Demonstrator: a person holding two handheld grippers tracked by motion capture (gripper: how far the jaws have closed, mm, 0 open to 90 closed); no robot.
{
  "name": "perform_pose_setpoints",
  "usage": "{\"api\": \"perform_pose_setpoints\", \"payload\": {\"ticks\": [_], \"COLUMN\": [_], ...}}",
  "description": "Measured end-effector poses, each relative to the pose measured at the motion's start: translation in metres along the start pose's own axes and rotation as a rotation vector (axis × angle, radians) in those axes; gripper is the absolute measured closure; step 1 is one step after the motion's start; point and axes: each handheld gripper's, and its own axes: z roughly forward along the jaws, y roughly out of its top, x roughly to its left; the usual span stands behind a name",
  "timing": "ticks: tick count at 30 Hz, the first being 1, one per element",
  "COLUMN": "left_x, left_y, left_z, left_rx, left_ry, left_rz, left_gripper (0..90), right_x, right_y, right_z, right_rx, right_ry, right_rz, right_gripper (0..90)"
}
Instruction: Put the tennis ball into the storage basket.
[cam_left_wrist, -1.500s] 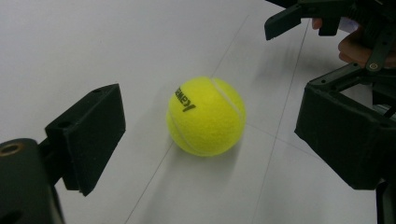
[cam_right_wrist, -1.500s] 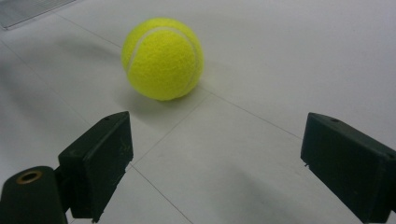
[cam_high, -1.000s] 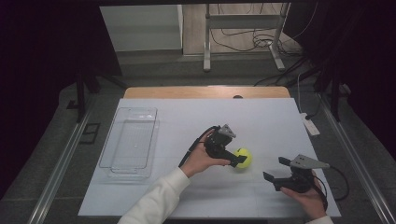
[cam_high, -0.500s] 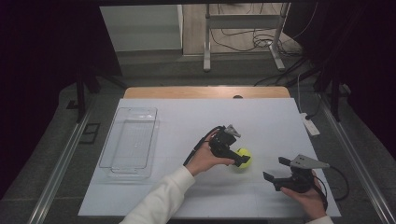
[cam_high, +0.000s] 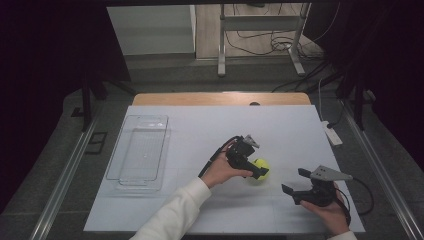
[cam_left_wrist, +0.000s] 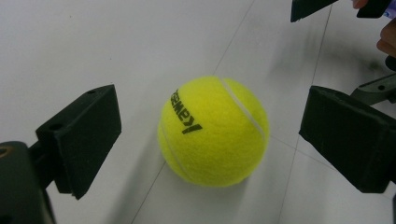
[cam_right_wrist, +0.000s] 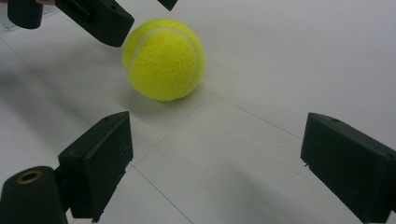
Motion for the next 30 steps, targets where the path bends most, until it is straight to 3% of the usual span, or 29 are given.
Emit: {"api": "perform_pose_setpoints", "payload": {"ticks": [20,23,30], "left_x": [0.002,0.001,0.000], "left_y": [-0.003,-0.003,-0.005], "left_z": [0.023,0.025,0.030], "left_rx": [0.062,0.084,0.096], "left_ry": [-0.012,-0.017,-0.015], "left_rz": [-0.014,0.007,0.005], "left_gripper": [7.1,7.2,10.3], "right_x": [0.000,0.000,0.000], "right_y": [0.000,0.000,0.000], "right_z": [0.000,0.000,0.000], "right_rx": [0.004,0.003,0.002], "right_ry": [0.000,-0.001,-0.001], "right_rz": [0.000,0.000,0.000], "right_gripper": [9.6,9.6,9.6]}}
